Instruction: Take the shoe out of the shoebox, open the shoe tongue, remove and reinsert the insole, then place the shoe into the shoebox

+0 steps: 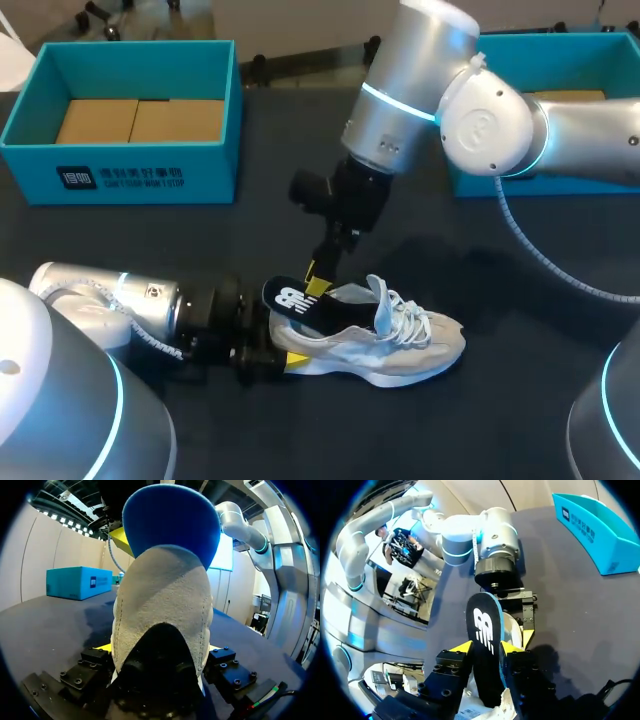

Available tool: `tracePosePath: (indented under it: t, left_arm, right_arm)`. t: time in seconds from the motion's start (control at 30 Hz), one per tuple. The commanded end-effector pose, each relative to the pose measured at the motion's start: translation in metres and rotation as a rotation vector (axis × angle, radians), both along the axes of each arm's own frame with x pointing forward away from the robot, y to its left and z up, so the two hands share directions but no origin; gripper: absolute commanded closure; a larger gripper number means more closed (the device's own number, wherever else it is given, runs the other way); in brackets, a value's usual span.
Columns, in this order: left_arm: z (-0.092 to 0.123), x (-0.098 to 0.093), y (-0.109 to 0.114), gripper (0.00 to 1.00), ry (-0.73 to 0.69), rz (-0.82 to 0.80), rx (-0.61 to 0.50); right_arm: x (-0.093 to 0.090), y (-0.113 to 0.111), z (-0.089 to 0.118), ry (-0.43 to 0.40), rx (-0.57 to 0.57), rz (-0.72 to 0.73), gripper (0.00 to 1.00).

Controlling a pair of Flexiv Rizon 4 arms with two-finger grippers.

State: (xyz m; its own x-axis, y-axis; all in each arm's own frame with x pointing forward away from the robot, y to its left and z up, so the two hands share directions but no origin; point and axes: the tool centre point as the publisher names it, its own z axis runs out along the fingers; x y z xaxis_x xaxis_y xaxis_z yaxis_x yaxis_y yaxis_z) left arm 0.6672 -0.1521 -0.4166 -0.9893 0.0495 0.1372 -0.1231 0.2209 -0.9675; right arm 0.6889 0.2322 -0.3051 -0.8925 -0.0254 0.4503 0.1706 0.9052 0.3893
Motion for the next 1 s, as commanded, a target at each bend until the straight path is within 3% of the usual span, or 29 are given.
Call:
tracePosePath:
  t: [0.03,0.57,0.63,0.7,1.0]
  left_arm:
    - [0.000,0.001,0.000,1.00,0.001,0.000,0.000]
    - [0.000,0.001,0.000,1.00,0.001,0.000,0.000]
    - [0.000,0.001,0.000,1.00,0.001,0.000,0.000]
    - [0.000,0.001,0.000,1.00,0.001,0.000,0.000]
    - [0.000,0.001,0.000,1.00,0.001,0.000,0.000]
  right_arm:
    - [-0.005,-0.002,0.001,-0.011,0.003,-0.007,0.71]
    - [-0.002,0.007,-0.025,0.028,0.031,0.006,0.71]
    - [-0.003,0.008,-0.027,0.031,0.035,0.005,0.77]
    - [-0.005,0.010,-0.028,0.032,0.038,0.007,1.00]
    - [-0.023,0.009,-0.022,0.019,0.047,-0.003,1.00]
